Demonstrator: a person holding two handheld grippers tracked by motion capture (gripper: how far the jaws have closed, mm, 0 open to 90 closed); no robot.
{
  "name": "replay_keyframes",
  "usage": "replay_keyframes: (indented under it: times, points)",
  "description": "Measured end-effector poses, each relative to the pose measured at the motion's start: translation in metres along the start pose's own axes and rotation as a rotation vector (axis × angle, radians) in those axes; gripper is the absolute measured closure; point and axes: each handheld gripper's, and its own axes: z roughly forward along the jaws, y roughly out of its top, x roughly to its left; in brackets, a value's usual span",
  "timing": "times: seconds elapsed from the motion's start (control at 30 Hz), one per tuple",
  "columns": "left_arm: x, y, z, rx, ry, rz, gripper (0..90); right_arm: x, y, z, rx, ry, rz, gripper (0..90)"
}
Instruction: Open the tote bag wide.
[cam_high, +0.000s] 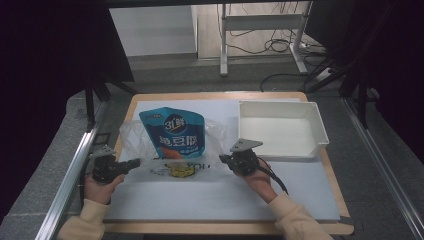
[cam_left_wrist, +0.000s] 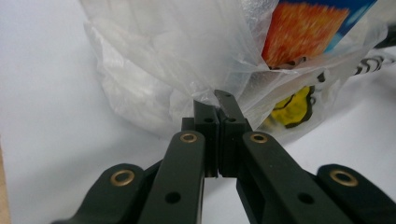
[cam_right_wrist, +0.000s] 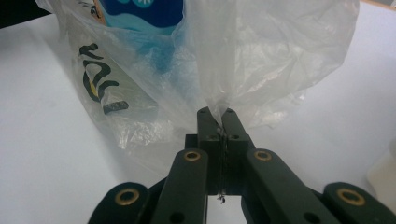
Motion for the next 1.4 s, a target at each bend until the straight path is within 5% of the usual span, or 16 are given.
replay_keyframes:
  times: [0.63, 0.8, 1.4]
  points:
    - [0.004, -0.021, 0.027, 0.097, 0.013, -0.009, 89.3, -0.002, -0.022, 0.013, 0.092, 0.001, 0.009, 88.5]
    - [-0.004, -0.026, 0.038, 0.138, 0.061, 0.048, 89.0, 0.000, -0.028, 0.017, 0.121, -0.009, -0.006, 88.5]
    - [-0.007, -0.029, 0.039, 0.128, 0.075, 0.073, 80.0, 0.001, -0.030, 0.017, 0.114, -0.014, -0.023, 87.1]
